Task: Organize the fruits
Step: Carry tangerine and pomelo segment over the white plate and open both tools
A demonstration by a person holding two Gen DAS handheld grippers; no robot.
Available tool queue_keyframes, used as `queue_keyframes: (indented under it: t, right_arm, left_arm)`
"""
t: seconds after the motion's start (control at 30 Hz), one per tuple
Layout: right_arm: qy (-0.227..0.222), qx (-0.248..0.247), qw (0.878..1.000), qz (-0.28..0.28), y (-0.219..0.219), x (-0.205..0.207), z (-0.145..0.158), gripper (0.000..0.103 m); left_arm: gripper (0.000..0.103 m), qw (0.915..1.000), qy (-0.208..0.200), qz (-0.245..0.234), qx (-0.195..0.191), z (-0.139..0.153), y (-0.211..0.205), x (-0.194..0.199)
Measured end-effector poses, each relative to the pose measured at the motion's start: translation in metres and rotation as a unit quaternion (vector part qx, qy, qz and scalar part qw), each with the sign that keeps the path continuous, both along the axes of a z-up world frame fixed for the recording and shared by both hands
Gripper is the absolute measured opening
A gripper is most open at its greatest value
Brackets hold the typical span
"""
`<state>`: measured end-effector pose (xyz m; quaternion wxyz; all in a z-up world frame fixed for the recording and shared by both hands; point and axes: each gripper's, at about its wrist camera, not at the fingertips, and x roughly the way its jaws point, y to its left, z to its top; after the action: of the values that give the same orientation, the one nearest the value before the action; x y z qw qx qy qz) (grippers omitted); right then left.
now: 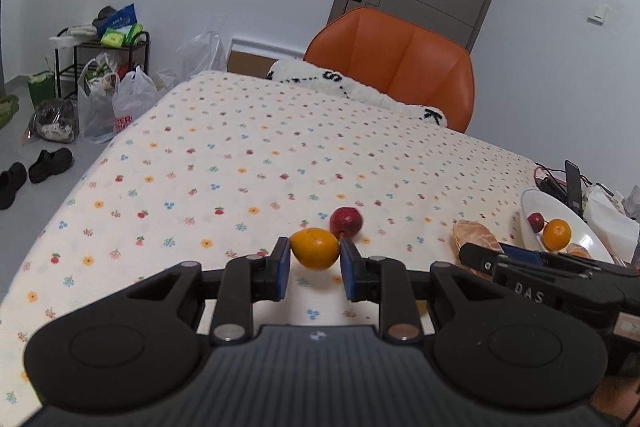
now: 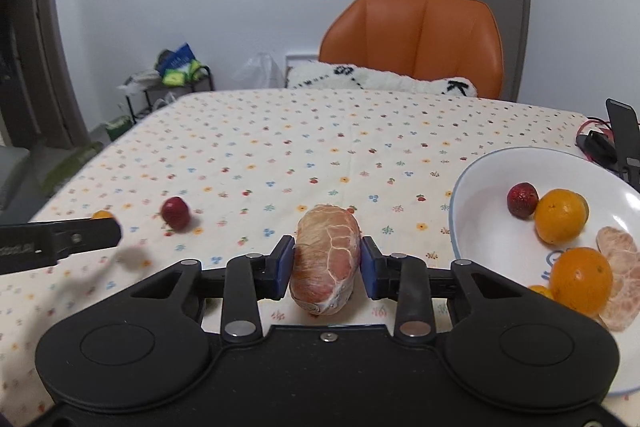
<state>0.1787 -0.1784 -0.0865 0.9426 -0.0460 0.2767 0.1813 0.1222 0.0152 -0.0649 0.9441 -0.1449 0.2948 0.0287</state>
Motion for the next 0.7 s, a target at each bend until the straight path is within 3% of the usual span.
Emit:
queue_keyframes:
  t: [0.4,0.7]
  right_arm:
    - [-0.032,0.048,0.998,0.007,-0.034,-0.016,0.024,0.033]
    - [-0.05,0.066,0.996,-0.026,-0.075,-0.021,0.034,0.033]
  left_arm:
    - [0.025,0.9995,-0.013,-0.022,0.02,0.015,-0.036,-0.005]
    - [0.025,0.998,-0.028,-0.048,0.031,0.026,-0.073,0.002]
